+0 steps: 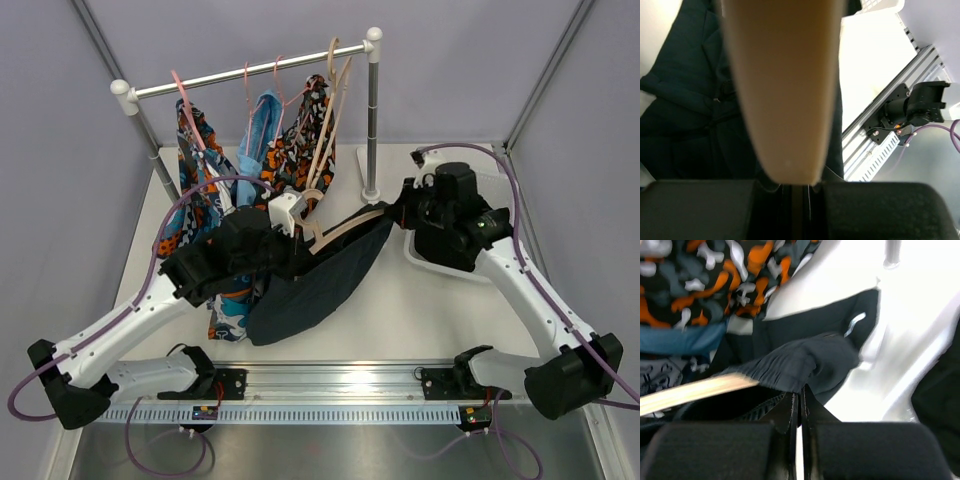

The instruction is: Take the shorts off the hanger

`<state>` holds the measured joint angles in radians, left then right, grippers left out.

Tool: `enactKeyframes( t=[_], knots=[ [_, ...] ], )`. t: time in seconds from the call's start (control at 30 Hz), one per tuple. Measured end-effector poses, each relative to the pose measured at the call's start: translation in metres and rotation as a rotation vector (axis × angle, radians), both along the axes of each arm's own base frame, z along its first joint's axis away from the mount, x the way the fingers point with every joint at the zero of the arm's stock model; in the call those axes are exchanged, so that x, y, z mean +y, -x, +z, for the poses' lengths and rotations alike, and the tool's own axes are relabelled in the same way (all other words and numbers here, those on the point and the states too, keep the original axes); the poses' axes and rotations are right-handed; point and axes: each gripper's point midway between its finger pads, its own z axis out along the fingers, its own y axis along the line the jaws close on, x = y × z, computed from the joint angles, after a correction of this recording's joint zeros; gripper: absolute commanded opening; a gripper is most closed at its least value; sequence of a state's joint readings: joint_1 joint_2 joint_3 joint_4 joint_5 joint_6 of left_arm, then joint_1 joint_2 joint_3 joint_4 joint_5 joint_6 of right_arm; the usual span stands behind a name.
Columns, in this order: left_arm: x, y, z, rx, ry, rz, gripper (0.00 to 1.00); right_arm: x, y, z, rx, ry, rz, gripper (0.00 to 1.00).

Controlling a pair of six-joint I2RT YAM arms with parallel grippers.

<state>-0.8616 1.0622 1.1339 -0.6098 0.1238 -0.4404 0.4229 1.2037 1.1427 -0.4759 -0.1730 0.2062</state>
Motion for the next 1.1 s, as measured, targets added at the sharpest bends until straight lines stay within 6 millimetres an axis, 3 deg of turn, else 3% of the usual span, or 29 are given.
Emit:
enactKeyframes(
  t=[0.13,0.33,0.6,0.87,1.1],
  knots=[
    [0.005,0.003,0.020,-0.060,0.050,-0.006,0.00,-0.020,-0.015,0.015,-0.008,-0.064,0.027,0.00],
    [0.017,0.013,0.039,-0.116,0.084,-0.015,0.00,-0.010,-0.013,0.034,0.000,-0.188,0.237,0.00],
    [0.021,0.015,0.042,-0.125,0.063,-0.029,0.00,-0.008,-0.017,0.031,0.062,-0.264,0.308,0.00],
    [0.018,0.011,0.053,-0.177,0.079,-0.040,0.00,-0.025,-0.026,0.061,0.015,-0.268,0.288,0.00],
    [0.019,0.011,0.052,-0.183,0.069,-0.046,0.00,-0.027,-0.028,0.054,0.004,-0.226,0.316,0.00]
  ],
)
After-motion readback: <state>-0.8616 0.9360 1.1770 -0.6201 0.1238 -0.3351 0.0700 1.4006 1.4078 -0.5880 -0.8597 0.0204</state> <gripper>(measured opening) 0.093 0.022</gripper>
